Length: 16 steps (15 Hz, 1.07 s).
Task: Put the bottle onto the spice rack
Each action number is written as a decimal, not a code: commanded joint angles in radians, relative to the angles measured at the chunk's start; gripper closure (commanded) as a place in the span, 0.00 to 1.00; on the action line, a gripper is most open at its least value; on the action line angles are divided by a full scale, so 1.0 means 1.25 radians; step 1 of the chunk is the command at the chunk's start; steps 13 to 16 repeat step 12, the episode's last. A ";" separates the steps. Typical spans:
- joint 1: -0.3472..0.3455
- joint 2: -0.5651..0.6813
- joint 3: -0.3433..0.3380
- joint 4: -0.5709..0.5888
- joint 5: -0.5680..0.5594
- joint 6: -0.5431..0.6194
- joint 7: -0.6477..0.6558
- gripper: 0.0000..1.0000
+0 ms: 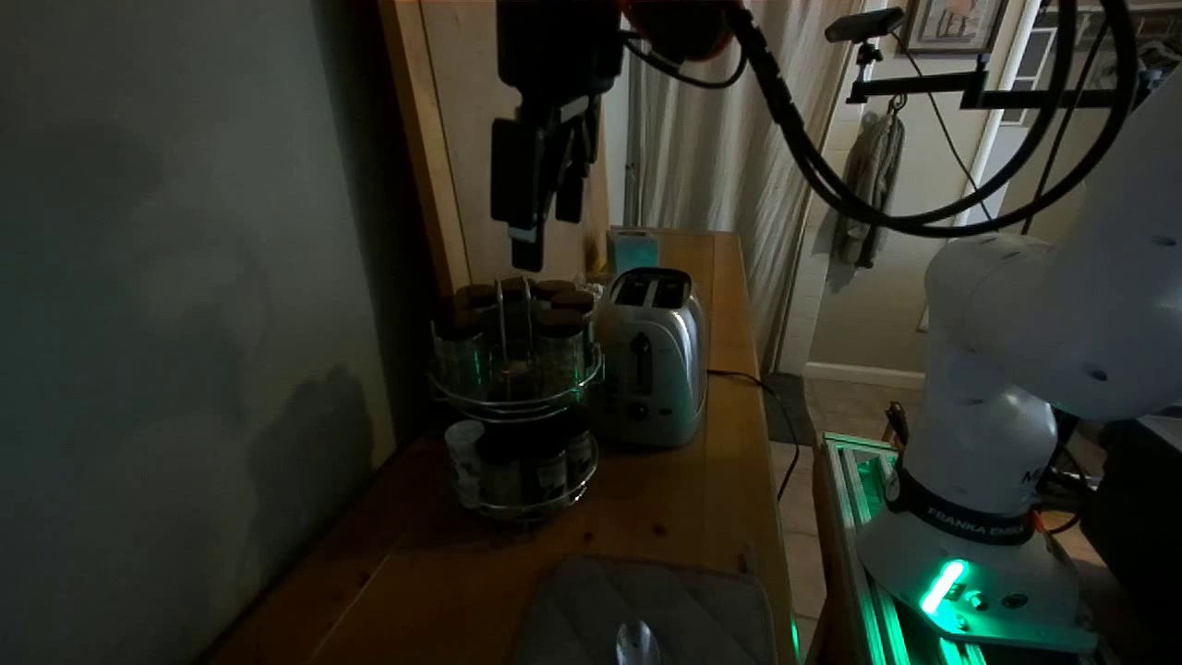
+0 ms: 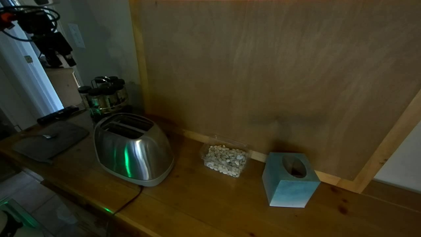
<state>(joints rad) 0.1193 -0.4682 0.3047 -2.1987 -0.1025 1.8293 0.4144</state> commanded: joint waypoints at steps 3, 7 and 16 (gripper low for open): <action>-0.015 -0.054 0.035 0.011 -0.060 -0.028 0.105 0.00; -0.006 -0.056 0.033 0.006 -0.040 -0.023 0.116 0.00; -0.007 -0.067 0.036 0.006 -0.040 -0.027 0.132 0.00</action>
